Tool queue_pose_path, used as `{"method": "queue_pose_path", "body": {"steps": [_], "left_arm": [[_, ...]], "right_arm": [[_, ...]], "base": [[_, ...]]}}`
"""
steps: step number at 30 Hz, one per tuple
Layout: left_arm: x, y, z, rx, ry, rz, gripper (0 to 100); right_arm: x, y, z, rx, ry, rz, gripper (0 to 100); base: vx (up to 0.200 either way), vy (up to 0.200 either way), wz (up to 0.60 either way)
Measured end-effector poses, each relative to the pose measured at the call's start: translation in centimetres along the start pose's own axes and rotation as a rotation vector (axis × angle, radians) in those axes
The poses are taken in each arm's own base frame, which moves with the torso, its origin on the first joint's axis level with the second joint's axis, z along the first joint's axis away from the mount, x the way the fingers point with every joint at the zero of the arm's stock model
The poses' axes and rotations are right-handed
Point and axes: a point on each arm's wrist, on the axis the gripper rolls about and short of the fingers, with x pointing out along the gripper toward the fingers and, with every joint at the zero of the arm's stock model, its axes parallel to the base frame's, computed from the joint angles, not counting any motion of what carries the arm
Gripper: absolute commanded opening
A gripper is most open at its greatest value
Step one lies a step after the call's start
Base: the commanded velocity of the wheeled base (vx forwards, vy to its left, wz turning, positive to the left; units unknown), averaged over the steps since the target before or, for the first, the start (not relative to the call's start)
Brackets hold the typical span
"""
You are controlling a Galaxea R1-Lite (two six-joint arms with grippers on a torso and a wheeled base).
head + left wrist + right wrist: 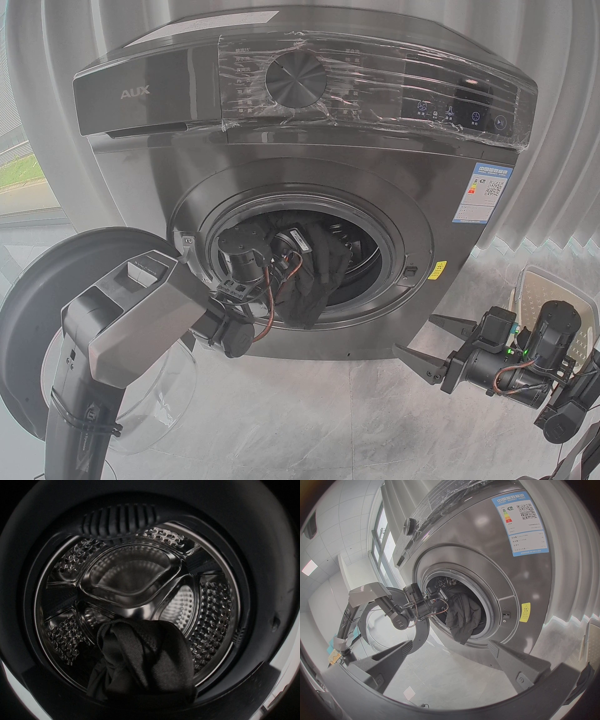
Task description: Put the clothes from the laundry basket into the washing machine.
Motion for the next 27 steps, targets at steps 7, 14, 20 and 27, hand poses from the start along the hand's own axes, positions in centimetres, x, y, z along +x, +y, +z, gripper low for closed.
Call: {"method": "queue_pose_path", "body": {"steps": [7,14,20,27], "left_arm": [[0.7,0.3,-0.7,-0.002,-0.005,0.009,0],[1.4,0.7,-1.5,-0.002,-0.011,0.009,0],[1.4,0.9,-2.0,-0.008,-0.005,0.012,100],[1.0,1.1,-2.7,0.002,0.030,0.026,100]], "right_arm": [[0.0,0.0,0.0,0.000,0.002,0.002,100],[0.1,0.0,-0.2,0.001,0.009,0.003,100],[0.2,0.0,-0.3,0.002,0.014,0.003,100],[0.2,0.0,-0.3,0.003,0.016,0.003,100]], "base": [[0.000,0.000,0.00],[0.000,0.000,0.00],[0.000,0.000,0.00],[0.000,0.000,0.00]]}}
